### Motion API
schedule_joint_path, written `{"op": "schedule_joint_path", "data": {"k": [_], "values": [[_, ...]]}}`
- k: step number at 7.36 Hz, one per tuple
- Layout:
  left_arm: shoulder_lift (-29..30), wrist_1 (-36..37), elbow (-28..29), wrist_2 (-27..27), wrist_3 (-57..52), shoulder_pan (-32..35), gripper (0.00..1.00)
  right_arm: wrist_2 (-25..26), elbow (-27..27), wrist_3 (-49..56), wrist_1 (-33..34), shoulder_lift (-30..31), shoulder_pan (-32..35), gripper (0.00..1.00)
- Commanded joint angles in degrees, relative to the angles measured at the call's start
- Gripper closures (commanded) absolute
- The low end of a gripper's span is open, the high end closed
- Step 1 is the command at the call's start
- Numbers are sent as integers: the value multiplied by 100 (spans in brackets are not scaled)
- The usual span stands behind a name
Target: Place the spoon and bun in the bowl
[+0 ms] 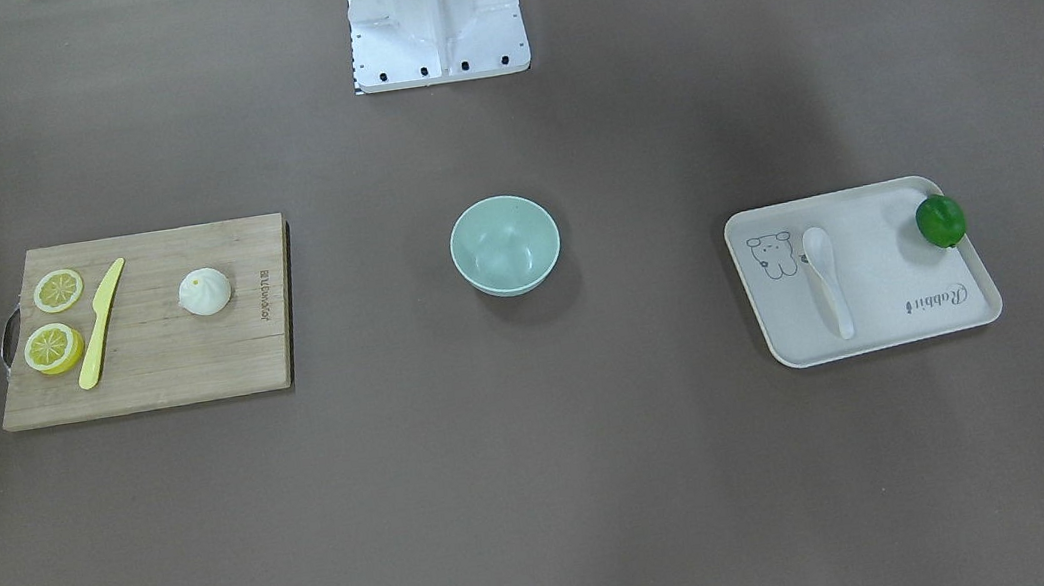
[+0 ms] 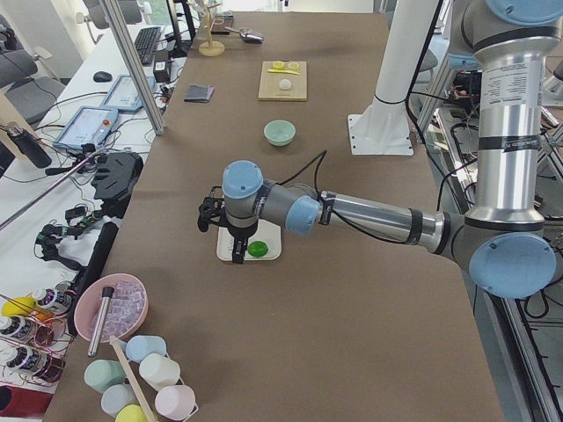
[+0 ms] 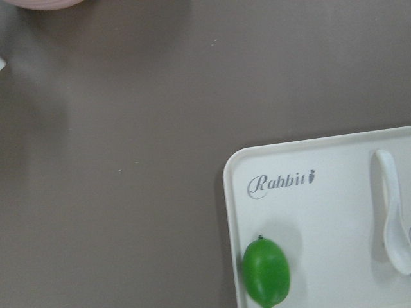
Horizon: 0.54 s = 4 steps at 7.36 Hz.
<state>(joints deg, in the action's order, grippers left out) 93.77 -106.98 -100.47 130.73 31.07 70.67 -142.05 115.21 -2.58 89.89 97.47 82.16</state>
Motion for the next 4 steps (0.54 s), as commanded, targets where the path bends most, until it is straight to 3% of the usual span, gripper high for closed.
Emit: {"op": "schedule_joint_path", "data": {"k": [1, 3, 4], "values": [[998, -113, 726, -835, 909, -1192, 5, 437, 151, -1475, -7, -445, -1003, 1], [1650, -174, 1518, -856, 927, -1389, 11, 862, 195, -2506, -7, -772, -1823, 2], [1758, -174, 1617, -856, 1049, -1511, 13, 976, 213, -2798, -7, -878, -2070, 3]]}}
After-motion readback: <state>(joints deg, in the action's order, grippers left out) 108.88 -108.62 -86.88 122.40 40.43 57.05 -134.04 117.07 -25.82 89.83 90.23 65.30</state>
